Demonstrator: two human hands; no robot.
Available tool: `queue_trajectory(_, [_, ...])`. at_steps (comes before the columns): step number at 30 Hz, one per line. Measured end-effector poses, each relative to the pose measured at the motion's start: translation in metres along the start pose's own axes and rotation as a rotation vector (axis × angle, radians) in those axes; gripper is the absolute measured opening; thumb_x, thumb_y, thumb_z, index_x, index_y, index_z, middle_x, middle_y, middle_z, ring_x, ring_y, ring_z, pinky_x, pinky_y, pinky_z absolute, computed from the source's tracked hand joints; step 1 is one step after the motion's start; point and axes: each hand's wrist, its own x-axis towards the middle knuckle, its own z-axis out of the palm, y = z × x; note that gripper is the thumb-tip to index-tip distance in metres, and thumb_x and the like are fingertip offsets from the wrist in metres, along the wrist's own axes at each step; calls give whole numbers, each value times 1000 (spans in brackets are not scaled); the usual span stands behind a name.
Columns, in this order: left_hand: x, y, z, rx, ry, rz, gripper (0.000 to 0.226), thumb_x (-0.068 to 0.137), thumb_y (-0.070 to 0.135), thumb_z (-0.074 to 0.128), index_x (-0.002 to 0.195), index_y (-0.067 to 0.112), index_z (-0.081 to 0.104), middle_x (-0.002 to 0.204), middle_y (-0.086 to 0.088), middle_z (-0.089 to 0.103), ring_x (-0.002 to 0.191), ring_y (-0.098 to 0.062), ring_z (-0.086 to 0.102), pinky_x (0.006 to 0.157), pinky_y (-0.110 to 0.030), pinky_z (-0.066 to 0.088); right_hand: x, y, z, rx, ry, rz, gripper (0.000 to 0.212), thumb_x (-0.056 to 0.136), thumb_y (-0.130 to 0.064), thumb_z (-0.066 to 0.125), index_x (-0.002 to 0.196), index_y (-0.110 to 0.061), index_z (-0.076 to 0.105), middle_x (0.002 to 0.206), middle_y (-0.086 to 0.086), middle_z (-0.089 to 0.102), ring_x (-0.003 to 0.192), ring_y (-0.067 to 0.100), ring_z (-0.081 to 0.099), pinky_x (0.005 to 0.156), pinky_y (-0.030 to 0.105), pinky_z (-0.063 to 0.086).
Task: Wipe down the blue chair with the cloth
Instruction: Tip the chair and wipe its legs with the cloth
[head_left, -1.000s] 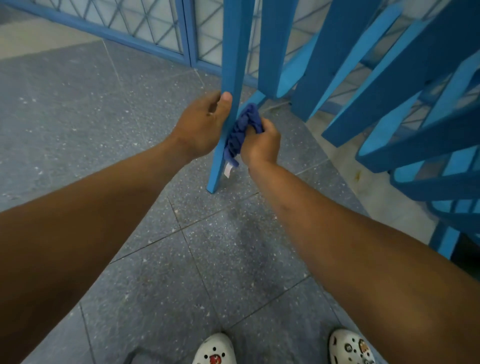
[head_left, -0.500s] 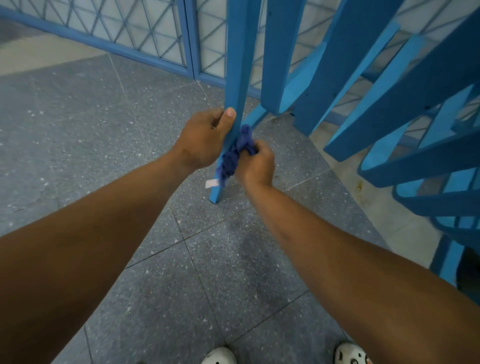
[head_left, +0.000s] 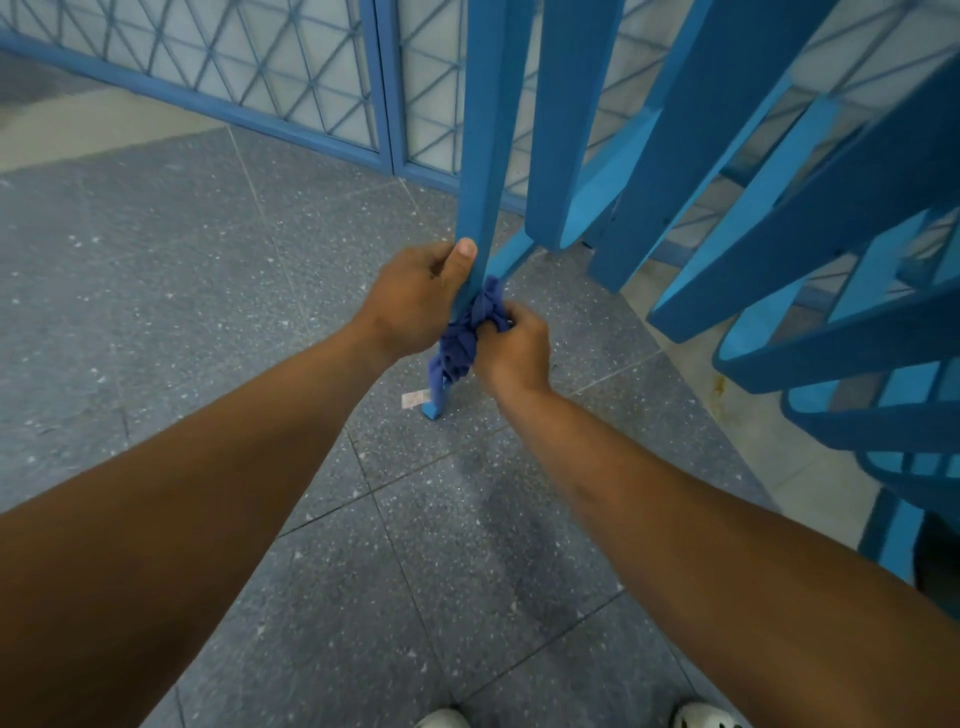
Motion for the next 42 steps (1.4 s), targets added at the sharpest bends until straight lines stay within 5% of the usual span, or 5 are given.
queue_trajectory(6, [-6, 11, -4, -50, -26, -57, 45, 108, 43, 40, 88, 14, 67, 82, -5, 68, 72, -19, 62, 70, -38, 51, -18, -29, -7, 43, 18, -85, 14, 96, -7, 57, 86, -14, 63, 85, 8, 68, 72, 18, 62, 63, 35, 52])
queue_trajectory(13, [-12, 10, -8, -137, -70, -83, 50, 108, 46, 37, 114, 7, 68, 116, -19, 69, 113, -36, 63, 99, -53, 51, -16, -17, -3, 8, 12, -71, 20, 96, 4, 53, 89, -13, 61, 83, -1, 62, 72, 8, 57, 70, 25, 49])
queue_trajectory(27, [-68, -31, 0, -435, -82, -212, 34, 110, 30, 40, 142, 36, 52, 128, 18, 66, 111, 5, 62, 103, -29, 49, -67, 0, -24, -20, -63, -69, 17, 94, -18, 69, 108, -11, 64, 97, 2, 71, 76, 1, 67, 60, 13, 49])
queue_trajectory(31, [-90, -23, 3, -609, -167, -213, 30, 110, 26, 42, 130, 33, 62, 117, -10, 72, 106, -31, 69, 81, -40, 63, -73, -13, -21, 41, -82, -116, 17, 96, -20, 68, 111, -15, 71, 91, -4, 75, 76, 1, 71, 59, 13, 51])
queue_trajectory(42, [-18, 25, 11, -393, 455, 66, 12, 87, 24, 78, 80, 27, 68, 74, 15, 66, 67, 1, 61, 64, -20, 49, -72, -51, -23, 297, -105, -147, 57, 88, -20, 50, 144, -23, 56, 122, -13, 72, 109, 7, 68, 97, 37, 57])
